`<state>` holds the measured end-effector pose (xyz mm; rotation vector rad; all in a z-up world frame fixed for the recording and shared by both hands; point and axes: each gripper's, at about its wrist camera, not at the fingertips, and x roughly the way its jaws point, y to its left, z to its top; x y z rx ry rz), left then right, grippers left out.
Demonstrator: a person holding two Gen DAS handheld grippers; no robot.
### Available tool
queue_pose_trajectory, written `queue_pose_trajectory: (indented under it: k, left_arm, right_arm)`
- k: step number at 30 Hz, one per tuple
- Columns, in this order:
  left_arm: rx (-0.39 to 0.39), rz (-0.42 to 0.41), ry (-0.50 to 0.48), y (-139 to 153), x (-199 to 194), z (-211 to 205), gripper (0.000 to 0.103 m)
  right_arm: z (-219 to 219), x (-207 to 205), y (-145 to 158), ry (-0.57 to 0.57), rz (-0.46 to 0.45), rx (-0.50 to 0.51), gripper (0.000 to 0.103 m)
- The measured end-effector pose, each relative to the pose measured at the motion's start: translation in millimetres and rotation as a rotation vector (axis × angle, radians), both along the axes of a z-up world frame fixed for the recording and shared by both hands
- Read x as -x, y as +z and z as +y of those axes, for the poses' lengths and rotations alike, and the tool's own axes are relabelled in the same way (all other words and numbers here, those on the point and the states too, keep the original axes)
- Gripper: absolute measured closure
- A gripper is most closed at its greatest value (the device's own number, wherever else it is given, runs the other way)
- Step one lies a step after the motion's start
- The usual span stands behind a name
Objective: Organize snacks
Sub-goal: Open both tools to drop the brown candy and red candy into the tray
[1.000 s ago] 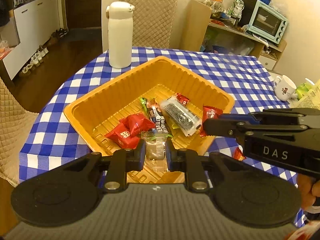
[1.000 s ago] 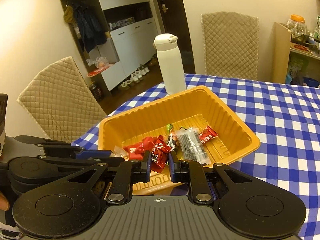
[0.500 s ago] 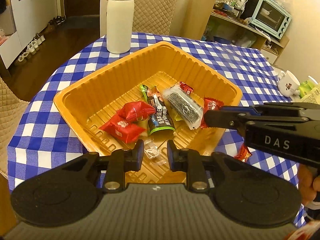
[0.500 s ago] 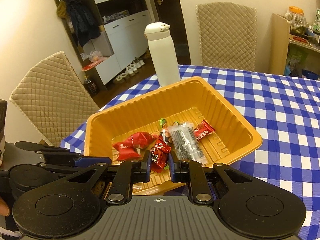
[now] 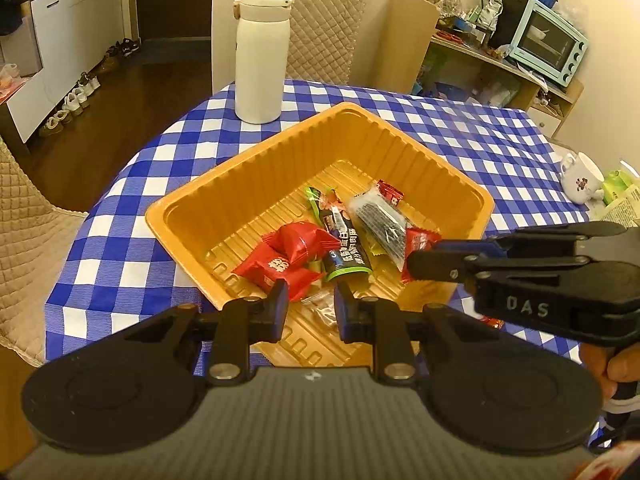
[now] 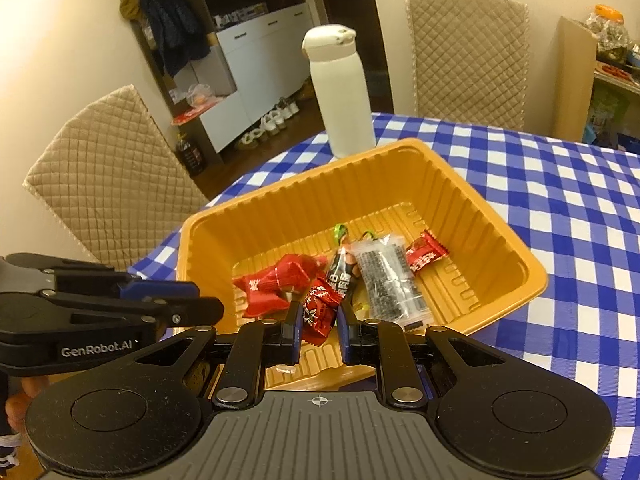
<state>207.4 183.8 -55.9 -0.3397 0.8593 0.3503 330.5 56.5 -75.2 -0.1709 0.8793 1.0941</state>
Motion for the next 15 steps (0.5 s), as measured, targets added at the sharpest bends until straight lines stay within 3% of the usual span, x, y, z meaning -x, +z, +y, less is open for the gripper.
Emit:
queue_pose_trajectory:
  k: [15]
  left_arm:
    - [0.001,0.006,0.011,0.5,6.8,-1.6,0.079]
  right_arm:
    - [5.7,-1.8,-3.5,-0.012,0.045,0.019,0.084]
